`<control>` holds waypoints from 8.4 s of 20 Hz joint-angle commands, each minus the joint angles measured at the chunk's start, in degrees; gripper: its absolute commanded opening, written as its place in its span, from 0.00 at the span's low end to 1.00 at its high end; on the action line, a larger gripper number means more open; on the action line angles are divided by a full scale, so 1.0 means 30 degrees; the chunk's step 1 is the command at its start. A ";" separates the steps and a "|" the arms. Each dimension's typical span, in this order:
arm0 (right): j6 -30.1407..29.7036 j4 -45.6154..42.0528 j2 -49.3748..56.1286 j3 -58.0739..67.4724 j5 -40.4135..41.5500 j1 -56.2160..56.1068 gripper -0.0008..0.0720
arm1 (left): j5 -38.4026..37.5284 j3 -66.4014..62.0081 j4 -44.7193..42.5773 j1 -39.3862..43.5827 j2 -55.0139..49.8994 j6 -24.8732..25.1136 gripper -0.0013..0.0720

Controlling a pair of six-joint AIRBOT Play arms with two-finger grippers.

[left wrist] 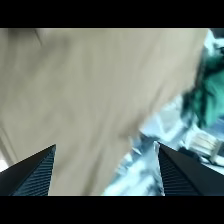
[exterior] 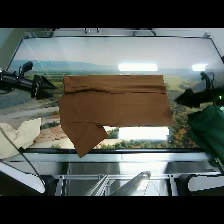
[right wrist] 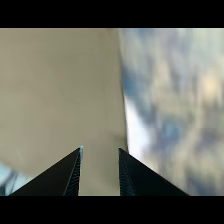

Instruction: Fold the shirts.

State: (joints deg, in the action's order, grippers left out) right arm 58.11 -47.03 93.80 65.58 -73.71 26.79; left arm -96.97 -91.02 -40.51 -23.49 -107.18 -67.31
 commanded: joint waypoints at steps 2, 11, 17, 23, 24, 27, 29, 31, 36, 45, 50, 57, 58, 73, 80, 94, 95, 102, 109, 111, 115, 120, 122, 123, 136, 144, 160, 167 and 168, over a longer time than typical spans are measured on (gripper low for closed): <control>0.0430 -0.1931 -0.1399 -0.3978 -0.0962 0.1093 0.39 | 0.1581 0.8903 -0.0168 -0.0867 0.4634 0.2076 0.96; 0.0044 -0.1545 -0.0328 -0.4313 0.0991 -0.0546 0.39 | 0.3308 1.5803 -0.0175 -0.5195 1.0134 0.3140 0.96; -0.0933 0.0255 -0.0226 -0.4269 0.0903 -0.1464 0.35 | 0.4561 1.7755 -0.0794 -0.5246 1.1001 0.3133 0.96; -0.0940 0.0277 -0.0226 -0.4269 0.0444 -0.1464 0.23 | 0.7905 1.9059 -0.0998 -0.1151 1.0768 0.2994 0.96; -0.0940 0.0270 -0.0226 -0.4269 0.0415 -0.1472 0.23 | 0.8167 1.8892 -0.1042 -0.0393 1.0338 0.2798 0.96; -0.0940 0.0284 -0.0233 -0.4262 0.0109 -0.1464 0.23 | 0.8459 1.8105 -0.1071 0.1479 0.8415 0.2273 0.96; -0.0940 0.0401 -0.0233 -0.4262 -0.0102 -0.1464 0.23 | 0.7832 1.7340 -0.1173 0.2346 0.6929 0.1872 0.96; -0.0940 0.0430 -0.0284 -0.4262 -0.0102 -0.1464 0.23 | 0.7329 1.6772 -0.1122 0.2798 0.5858 0.1581 0.96; -0.0947 0.0750 -0.0357 -0.4262 -0.0430 -0.1464 0.22 | 0.6696 1.5198 -0.0510 0.3898 0.5151 0.1821 0.53; -0.1217 0.0597 -0.1253 -0.4255 -0.3045 -0.1064 0.03 | 0.4000 1.6626 -0.0656 0.3322 0.8706 0.2091 0.07; -0.0933 0.0321 -0.2725 -0.4269 -0.3461 0.1581 0.03 | 0.3271 1.7668 -0.0685 0.0612 0.9777 0.2805 0.07; -0.1464 0.3031 -0.2798 -0.4255 -0.3009 0.1792 0.03 | 0.2149 1.6400 0.1617 -0.0481 0.9763 0.2958 0.07; -0.1741 0.3985 -0.2790 -0.4182 -0.2718 0.1639 0.03 | 0.2047 1.5453 0.2732 -0.0474 0.9763 0.2980 0.07; -0.5457 0.9275 0.1996 0.0969 0.9857 -0.3643 0.03 | 0.2798 -0.5020 0.4350 0.2572 -0.4262 0.1239 0.07; -0.5523 0.7519 0.3024 0.1333 1.0047 -0.3730 0.05 | 0.1894 -0.9260 0.4459 0.2841 -0.8378 0.0182 0.34; 0.2200 0.3264 0.4408 0.4422 0.3701 -0.0692 0.80 | 0.0546 -0.7271 0.5508 0.0525 -0.3045 -0.0182 0.05; 0.2091 0.4248 0.4932 0.4422 0.3402 -0.0714 0.80 | 0.0306 -0.7031 0.5501 0.0736 -0.2878 -0.0175 0.05; 0.1632 0.6441 0.6972 0.5639 0.3133 -0.2739 0.59 | 0.1581 -0.6856 0.4000 0.3861 -0.2790 -0.0168 0.05; 0.1370 0.6237 0.6659 0.7664 -0.0182 -0.3410 0.03 | 0.5013 -0.6870 -0.1362 0.9938 -0.3585 -0.0233 0.05; 0.1683 0.5064 0.6091 0.7657 -0.2674 -0.3031 0.03 | 0.5559 -0.6870 -0.1552 1.1679 -0.4306 -0.0240 0.05; 0.3242 -0.0175 0.4226 0.7541 -0.5319 -0.2514 0.03 | 0.7730 -0.6878 -0.1523 1.4630 -0.5625 -0.0255 0.05; 0.3643 -0.3636 0.0481 0.7541 -0.5217 -0.0459 0.03 | 0.8320 -0.8502 -0.1530 1.7602 -0.7053 -0.1654 0.05; 0.3621 -0.4641 -0.0714 0.7541 -0.4860 0.0233 0.03 | 0.9027 -0.8903 -0.1494 1.8659 -0.7184 -0.1989 0.05; 0.3570 -0.4947 -0.1129 0.7541 -0.4714 0.0481 0.03 | 0.9544 -0.8903 -0.1486 1.9183 -0.7184 -0.2237 0.05; 0.2222 0.2754 -0.3490 0.7555 -0.4488 -0.4065 0.03 | 0.8910 -0.8896 0.2186 1.8309 -0.4721 -0.1202 0.06; 0.2863 0.3767 0.1872 0.9136 0.6127 -1.5999 0.03 | 0.2106 -0.6404 0.2514 0.8910 0.5661 -0.1020 0.06; 0.7912 -0.3264 -0.0408 0.9551 -0.3206 -0.9282 0.52 | 0.3963 0.6987 0.2565 0.4881 1.4083 0.2586 0.06; 0.5829 0.1887 -0.0466 -0.0510 0.3337 -0.6324 0.88 | 0.4014 0.7781 0.2550 0.4874 1.6895 0.1880 0.06; 0.4779 0.2892 0.0044 -0.0758 0.3912 -0.6404 0.87 | 0.4058 0.7475 0.2543 0.4874 1.7158 0.1749 0.06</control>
State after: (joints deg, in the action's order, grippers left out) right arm 79.66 -48.18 92.09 70.96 -70.76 5.85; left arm -85.19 -67.94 -32.82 -8.82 -58.50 -60.71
